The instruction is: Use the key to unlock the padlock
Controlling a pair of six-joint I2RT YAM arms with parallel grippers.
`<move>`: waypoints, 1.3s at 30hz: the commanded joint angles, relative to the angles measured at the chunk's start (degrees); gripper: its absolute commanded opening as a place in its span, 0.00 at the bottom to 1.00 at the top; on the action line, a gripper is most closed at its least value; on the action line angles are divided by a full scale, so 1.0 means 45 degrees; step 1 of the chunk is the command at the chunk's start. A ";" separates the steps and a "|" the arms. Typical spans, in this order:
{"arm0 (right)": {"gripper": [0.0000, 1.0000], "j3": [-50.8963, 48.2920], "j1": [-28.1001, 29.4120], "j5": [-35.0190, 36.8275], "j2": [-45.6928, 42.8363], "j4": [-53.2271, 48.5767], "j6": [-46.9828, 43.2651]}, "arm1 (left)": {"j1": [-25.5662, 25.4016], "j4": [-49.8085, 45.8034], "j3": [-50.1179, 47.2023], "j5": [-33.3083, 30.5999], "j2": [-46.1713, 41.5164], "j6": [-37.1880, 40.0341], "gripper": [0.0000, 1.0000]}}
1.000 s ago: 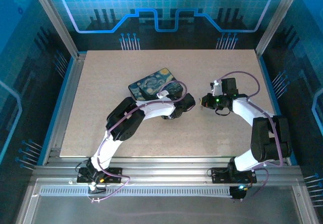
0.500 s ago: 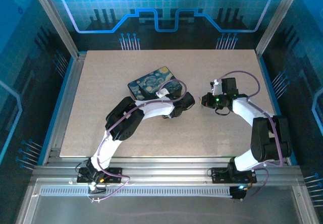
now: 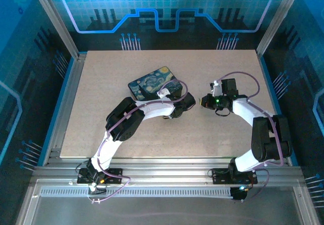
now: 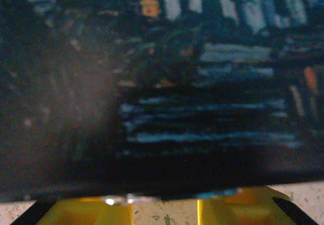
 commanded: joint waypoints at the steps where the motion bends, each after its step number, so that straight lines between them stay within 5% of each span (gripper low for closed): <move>1: 0.00 -0.0167 0.0204 -0.0227 -0.0514 -0.0488 -0.0640 | 0.0214 -0.0511 -0.0100 0.0168 -0.1298 0.1596 0.12; 12: 0.01 -0.0541 0.0376 -0.0494 -0.1755 -0.1145 -0.0806 | 0.0668 -0.4430 0.0171 0.3719 -0.3279 0.3907 0.05; 23: 0.01 0.0041 0.0901 -0.0951 -0.2115 -0.2162 -0.0851 | 0.1193 -0.9752 0.4438 0.6606 -0.3015 0.5505 0.03; 39: 0.02 0.0327 0.0955 -0.1670 -0.2976 -0.3506 -0.0869 | 0.2745 -1.2142 0.7241 1.1589 -0.2686 0.5611 0.00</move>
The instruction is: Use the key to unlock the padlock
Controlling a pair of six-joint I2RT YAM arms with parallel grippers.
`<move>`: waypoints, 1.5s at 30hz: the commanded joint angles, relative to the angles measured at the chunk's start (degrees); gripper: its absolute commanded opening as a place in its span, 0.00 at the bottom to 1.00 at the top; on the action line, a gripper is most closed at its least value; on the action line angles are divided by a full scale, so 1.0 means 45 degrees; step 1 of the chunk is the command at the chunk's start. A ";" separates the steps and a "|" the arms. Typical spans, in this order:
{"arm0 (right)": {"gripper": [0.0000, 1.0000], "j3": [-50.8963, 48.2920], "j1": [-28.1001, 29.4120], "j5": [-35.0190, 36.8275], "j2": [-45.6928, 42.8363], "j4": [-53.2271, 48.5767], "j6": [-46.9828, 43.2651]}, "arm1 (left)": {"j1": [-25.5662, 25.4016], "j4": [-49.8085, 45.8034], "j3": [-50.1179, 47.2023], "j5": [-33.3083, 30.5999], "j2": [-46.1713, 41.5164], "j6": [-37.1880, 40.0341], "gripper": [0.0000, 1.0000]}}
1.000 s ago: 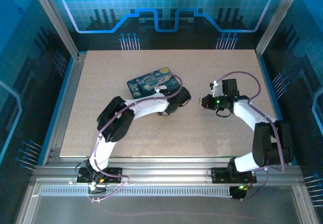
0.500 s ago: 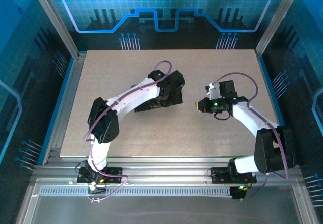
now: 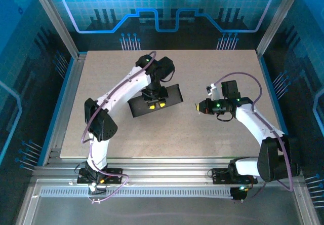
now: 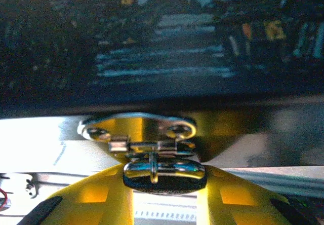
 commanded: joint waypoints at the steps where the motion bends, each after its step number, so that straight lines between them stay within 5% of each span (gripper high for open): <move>1: 0.02 0.0402 0.0144 -0.0444 -0.0260 -0.0670 -0.0157 | 0.0172 -0.0607 0.0700 0.1450 0.0001 0.0217 0.00; 13: 0.02 0.0424 0.0345 -0.0551 -0.0262 -0.0975 -0.0046 | 0.0067 -0.2862 0.1465 0.2032 -0.0034 0.1161 0.05; 24: 0.02 0.0849 0.0445 -0.0303 -0.0273 -0.1180 -0.0020 | 0.0058 -0.2742 0.0292 0.2479 0.0425 0.2143 0.12; 31: 0.02 0.1155 0.0443 -0.0193 -0.0105 -0.1365 -0.0100 | 0.0381 -0.2861 0.1482 0.2029 0.1337 0.2377 0.25; 41: 0.02 0.1418 0.0504 -0.0269 0.0107 -0.1188 -0.0070 | 0.0387 -0.2852 0.1572 0.1668 0.1115 0.1998 0.19; 45: 0.02 0.0948 0.0848 -0.1573 -0.0763 -0.0113 -0.0023 | 0.0364 -0.2662 0.1792 0.1960 0.0925 0.1566 0.18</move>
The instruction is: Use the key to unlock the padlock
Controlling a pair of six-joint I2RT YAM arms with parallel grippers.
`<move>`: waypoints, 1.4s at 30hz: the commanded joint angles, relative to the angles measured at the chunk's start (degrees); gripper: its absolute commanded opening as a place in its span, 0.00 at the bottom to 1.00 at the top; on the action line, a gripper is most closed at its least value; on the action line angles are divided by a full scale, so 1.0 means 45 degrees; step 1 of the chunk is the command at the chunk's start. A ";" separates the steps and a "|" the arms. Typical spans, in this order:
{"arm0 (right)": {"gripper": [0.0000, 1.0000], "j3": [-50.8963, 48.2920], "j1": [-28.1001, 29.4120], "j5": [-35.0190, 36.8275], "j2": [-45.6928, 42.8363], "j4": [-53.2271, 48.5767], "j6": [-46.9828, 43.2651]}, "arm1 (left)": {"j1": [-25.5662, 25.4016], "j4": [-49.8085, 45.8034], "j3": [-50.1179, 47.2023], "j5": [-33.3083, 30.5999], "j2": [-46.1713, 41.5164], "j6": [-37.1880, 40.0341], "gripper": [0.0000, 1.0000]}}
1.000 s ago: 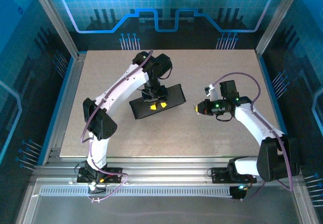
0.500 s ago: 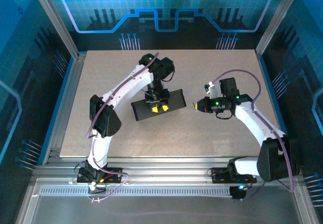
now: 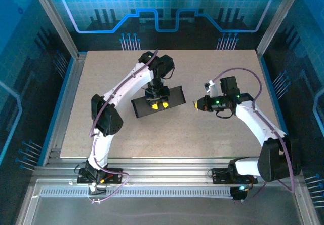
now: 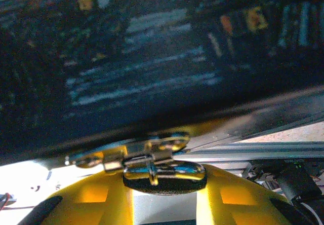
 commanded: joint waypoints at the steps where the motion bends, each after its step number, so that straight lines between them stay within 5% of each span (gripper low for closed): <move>1: 0.02 -0.0200 0.0619 -0.1609 -0.0956 0.0919 -0.0002 | -0.0006 -0.1833 0.0619 0.0303 -0.0581 -0.0431 0.18; 6: 0.00 -0.1007 0.2361 -0.3258 -0.1708 0.2059 0.0358 | 0.0000 -0.1081 0.0390 0.0662 -0.0834 -0.0893 0.17; 17: 0.00 -0.2094 0.4732 -0.2694 -0.0808 0.4836 0.1959 | 0.0129 0.0230 -0.1204 0.1461 -0.1779 -0.1837 0.15; 42: 0.00 -0.2089 0.4963 -0.2449 0.0833 0.8609 0.5219 | 0.0289 0.0688 -0.2151 0.1718 -0.2489 -0.2484 0.13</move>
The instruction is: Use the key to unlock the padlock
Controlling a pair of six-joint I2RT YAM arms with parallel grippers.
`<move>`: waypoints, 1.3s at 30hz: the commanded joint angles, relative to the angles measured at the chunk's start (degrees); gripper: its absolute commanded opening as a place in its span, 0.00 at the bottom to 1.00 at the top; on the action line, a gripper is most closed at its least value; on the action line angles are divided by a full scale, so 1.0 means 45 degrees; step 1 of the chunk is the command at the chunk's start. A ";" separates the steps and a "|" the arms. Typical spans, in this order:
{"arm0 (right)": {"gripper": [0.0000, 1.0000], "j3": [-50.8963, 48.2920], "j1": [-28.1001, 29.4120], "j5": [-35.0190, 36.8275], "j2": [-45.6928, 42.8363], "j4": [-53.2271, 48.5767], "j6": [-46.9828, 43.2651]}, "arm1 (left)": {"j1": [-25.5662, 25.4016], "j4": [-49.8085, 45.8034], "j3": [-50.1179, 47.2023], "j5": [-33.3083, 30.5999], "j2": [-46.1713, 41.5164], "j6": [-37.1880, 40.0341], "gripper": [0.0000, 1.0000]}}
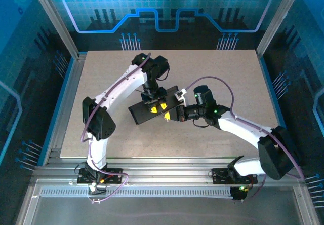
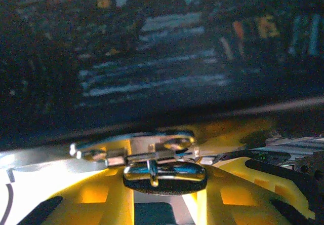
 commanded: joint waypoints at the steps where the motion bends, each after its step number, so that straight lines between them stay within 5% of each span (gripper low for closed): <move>1: 0.00 -0.0056 0.0139 -0.0035 0.0188 0.1015 0.0564 | 0.0103 -0.0011 -0.0209 0.0650 -0.0908 -0.0236 0.13; 22: 0.00 -0.0902 0.0119 0.0281 -0.0409 0.1476 0.1405 | 0.0641 0.0712 -0.0877 0.0326 -0.1484 -0.0871 0.10; 39: 0.00 -0.2875 0.0149 0.2306 -0.1654 0.5705 0.5146 | 0.0706 0.2167 -0.2066 0.0220 -0.2485 -0.3288 0.10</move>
